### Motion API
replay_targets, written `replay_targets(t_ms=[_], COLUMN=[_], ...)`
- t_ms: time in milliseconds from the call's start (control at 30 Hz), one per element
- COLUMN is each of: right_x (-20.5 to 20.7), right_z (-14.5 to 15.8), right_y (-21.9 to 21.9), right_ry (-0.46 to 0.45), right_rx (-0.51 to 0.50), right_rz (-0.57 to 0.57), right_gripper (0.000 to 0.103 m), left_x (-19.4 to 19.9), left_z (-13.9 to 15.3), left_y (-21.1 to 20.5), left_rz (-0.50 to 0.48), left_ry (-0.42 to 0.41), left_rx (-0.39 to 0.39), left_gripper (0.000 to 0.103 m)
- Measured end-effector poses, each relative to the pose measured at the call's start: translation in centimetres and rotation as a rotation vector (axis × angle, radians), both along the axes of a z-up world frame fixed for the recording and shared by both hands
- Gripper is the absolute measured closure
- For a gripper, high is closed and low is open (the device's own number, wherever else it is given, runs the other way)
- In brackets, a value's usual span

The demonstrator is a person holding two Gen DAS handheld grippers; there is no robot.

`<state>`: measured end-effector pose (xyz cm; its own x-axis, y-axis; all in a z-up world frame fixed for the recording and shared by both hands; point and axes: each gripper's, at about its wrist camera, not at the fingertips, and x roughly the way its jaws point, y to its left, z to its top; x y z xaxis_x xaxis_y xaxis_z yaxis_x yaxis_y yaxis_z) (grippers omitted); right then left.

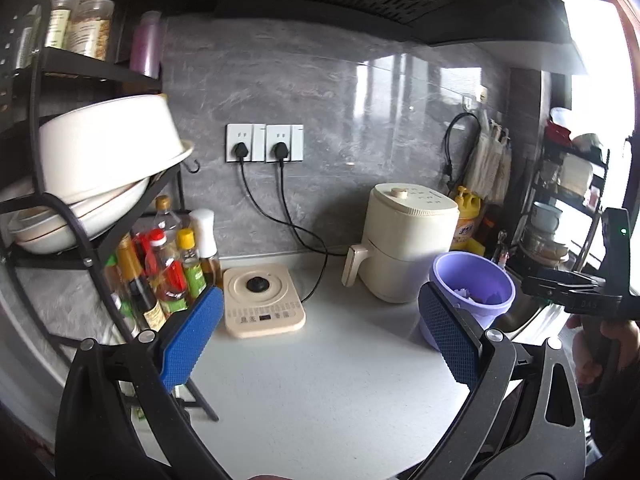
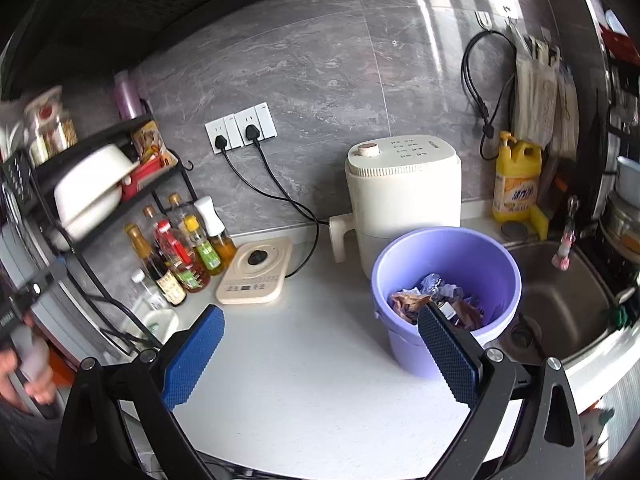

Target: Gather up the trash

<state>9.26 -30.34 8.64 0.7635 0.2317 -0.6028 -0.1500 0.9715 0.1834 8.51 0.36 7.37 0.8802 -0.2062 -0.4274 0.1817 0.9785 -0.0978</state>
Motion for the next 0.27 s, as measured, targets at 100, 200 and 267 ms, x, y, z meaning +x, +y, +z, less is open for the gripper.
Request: replay_targets(t_ms=[100, 200, 267], right_x=[0.5, 1.3, 2.2], right_z=[-0.8, -1.3, -1.7], right_y=[-0.5, -0.5, -0.6], right_ry=[0.020, 0.019, 0.030], right_rx=[0.016, -0.010, -0.025], right_rz=[-0.043, -0.024, -0.040], right_gripper=[0.008, 0.008, 0.008], left_x=[1.0, 1.7, 2.7], left_z=[-0.5, -1.0, -1.8], left_y=[0.0, 0.1, 0.0], left_rz=[0.000, -0.002, 0.006], left_ry=[0.023, 0.038, 0.067], left_rx=[-0.014, -0.012, -0.004], left_gripper=[0.006, 0.006, 0.006])
